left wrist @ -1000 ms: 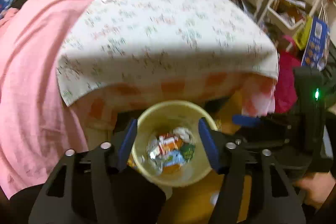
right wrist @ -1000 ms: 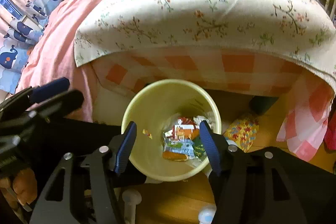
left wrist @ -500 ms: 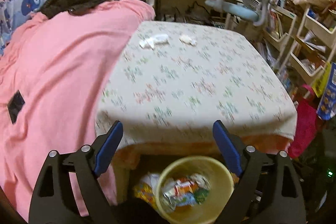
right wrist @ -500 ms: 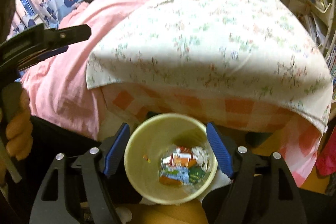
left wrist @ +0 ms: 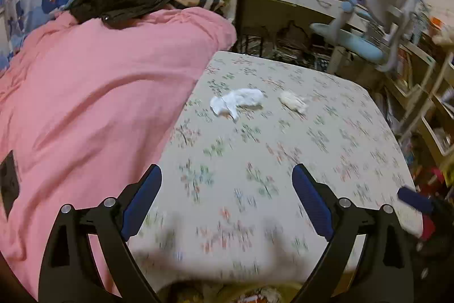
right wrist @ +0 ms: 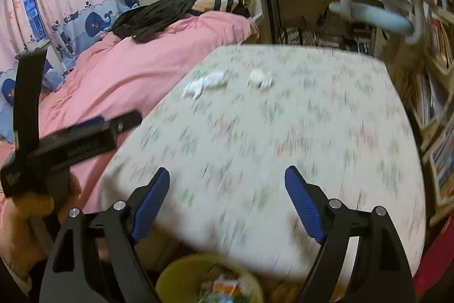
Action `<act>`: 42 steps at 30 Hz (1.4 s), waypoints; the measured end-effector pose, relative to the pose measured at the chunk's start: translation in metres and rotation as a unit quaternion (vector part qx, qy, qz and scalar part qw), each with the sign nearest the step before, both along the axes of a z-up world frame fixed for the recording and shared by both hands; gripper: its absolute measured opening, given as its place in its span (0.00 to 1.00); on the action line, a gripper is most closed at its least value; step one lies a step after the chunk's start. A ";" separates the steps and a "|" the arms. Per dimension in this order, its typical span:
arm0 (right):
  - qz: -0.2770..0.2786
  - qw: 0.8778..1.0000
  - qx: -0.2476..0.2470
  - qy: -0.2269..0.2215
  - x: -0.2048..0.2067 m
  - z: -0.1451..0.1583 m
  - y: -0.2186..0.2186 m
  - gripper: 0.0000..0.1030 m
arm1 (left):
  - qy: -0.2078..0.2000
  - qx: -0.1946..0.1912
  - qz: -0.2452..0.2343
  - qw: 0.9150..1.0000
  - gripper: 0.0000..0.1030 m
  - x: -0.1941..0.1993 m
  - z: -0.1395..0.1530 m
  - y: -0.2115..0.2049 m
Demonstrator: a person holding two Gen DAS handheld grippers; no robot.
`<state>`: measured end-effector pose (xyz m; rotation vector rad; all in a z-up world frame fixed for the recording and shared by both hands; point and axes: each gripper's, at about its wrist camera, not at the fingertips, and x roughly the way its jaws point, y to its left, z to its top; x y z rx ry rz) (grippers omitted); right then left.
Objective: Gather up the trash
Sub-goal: 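Bring both tools back over the table toward the two white tissues, then grasp a white tissue with the right tool while the left tool grasps the other tissue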
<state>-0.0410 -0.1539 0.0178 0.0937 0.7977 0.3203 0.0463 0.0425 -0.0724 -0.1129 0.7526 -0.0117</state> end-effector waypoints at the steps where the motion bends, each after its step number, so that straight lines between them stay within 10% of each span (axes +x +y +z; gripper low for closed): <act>1: -0.003 1.000 -0.002 -0.002 0.016 0.000 0.000 0.78 | 0.001 -0.002 0.004 1.000 0.87 0.009 -0.002 0.002; 15: -0.047 0.999 -0.001 0.000 0.146 -0.029 -0.005 0.78 | 0.006 0.020 -0.010 1.000 0.87 0.137 -0.039 -0.018; 32: -0.018 0.998 -0.030 0.056 0.218 -0.063 0.011 0.47 | 0.048 0.039 -0.030 0.998 0.87 0.209 -0.063 -0.023; 38: -0.004 0.998 -0.036 0.055 0.214 -0.063 0.013 0.20 | 0.071 0.037 -0.059 0.995 0.14 0.210 -0.070 -0.030; 42: 0.003 0.998 -0.034 0.048 0.202 -0.055 0.013 0.19 | 0.065 0.027 -0.064 0.995 0.09 0.198 -0.063 -0.027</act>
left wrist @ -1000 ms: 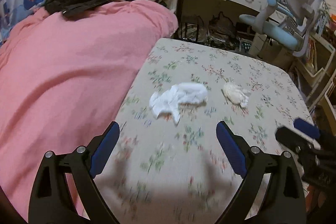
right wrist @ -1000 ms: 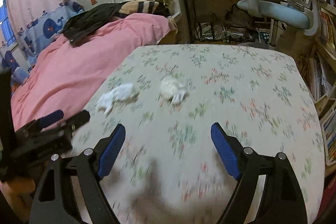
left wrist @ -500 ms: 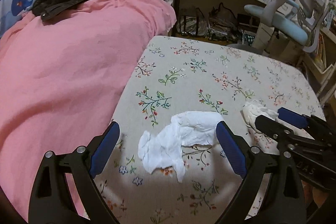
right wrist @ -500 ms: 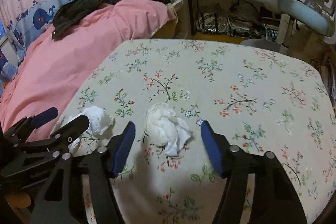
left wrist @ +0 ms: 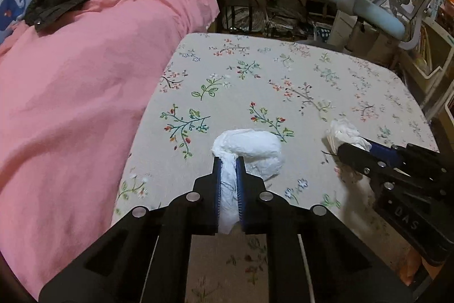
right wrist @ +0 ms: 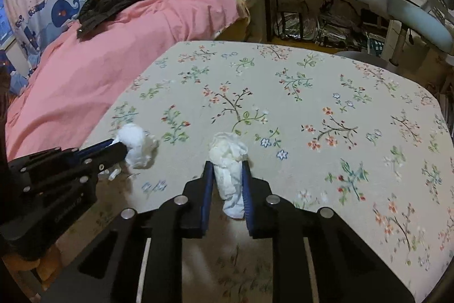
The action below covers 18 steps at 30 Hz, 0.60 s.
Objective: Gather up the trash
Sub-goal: 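Grasp a white tissue with the right tool while the left tool grasps the other tissue, then carry both white tissues over the yellow bin with both tools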
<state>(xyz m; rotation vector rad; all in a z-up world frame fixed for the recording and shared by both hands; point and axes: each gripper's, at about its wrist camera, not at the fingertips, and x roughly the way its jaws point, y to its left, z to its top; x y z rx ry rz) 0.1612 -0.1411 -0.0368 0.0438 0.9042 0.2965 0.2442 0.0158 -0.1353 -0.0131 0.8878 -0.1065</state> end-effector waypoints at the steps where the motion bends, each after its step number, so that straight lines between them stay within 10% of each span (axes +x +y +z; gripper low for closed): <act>1: 0.000 1.000 0.004 -0.003 -0.005 0.004 -0.001 0.19 | -0.007 -0.004 -0.004 1.000 0.09 -0.006 0.005 0.001; 18: -0.014 0.994 0.074 -0.078 -0.169 0.088 -0.042 0.20 | -0.090 -0.048 -0.043 0.994 0.09 -0.194 0.075 0.010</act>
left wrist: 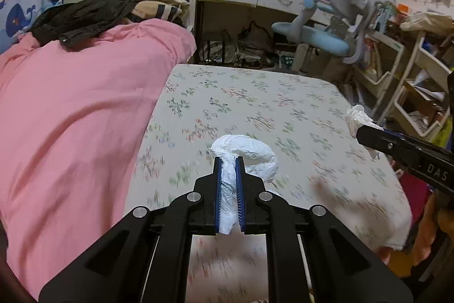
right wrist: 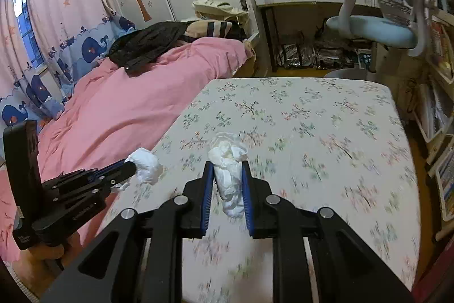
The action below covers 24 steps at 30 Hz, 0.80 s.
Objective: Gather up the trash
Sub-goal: 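Carry both white tissues over the yellow bin with both tools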
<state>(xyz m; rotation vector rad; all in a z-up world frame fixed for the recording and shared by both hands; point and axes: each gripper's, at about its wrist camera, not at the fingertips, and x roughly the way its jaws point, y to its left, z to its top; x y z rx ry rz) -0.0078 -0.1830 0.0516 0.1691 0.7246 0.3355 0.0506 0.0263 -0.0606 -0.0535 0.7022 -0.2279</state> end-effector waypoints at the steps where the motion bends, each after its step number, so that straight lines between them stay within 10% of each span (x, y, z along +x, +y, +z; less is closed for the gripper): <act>1: -0.001 1.000 0.000 -0.005 -0.011 0.001 -0.001 0.20 | -0.002 0.000 0.001 1.000 0.09 -0.012 0.001 0.001; 24: -0.006 1.000 0.002 0.004 -0.120 -0.032 -0.008 0.21 | -0.010 0.014 -0.008 1.000 0.09 -0.120 -0.018 -0.008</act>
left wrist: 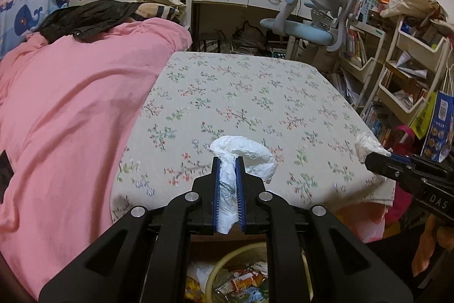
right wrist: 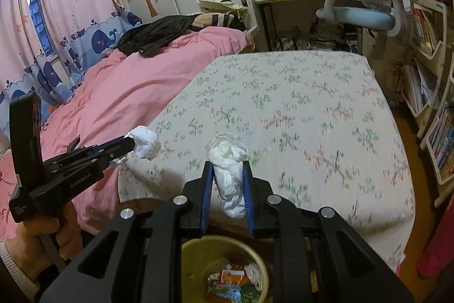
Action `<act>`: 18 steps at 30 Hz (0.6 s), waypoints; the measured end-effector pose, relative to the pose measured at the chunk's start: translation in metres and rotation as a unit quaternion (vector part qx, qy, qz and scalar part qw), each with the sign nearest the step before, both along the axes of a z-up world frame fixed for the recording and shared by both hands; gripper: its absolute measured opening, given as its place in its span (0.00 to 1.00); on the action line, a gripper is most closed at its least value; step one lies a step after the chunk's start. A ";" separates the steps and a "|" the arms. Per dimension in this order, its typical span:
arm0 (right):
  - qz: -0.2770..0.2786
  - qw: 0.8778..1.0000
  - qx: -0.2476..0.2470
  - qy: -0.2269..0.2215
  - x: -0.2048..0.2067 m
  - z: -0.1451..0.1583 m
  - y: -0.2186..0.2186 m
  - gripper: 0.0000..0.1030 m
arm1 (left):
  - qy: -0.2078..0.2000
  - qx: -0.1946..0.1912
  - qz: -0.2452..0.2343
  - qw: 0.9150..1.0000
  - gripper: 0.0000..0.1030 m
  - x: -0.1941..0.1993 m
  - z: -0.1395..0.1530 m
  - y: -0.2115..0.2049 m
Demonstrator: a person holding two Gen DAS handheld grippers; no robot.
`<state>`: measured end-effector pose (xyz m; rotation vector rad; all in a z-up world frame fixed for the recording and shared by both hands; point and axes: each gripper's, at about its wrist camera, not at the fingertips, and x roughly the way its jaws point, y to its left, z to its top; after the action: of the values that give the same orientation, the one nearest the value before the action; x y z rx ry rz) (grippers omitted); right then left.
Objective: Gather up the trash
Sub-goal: 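Carry both white tissues over the yellow bin with both tools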
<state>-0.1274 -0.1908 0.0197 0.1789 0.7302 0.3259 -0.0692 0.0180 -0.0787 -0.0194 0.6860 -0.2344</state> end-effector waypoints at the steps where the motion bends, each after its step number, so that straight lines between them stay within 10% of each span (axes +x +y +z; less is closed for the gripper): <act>1: 0.001 1.000 0.000 0.002 -0.003 -0.002 0.001 0.21 | 0.000 0.004 -0.001 1.000 0.09 -0.004 -0.001 -0.002; 18: 0.001 0.999 0.017 0.048 -0.059 -0.034 0.007 0.23 | -0.006 0.025 -0.016 1.000 0.09 -0.062 -0.013 -0.018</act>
<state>-0.1861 -0.1839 -0.0146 0.2276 0.8196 0.3343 -0.1307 0.0005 -0.0917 0.0407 0.6806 -0.2469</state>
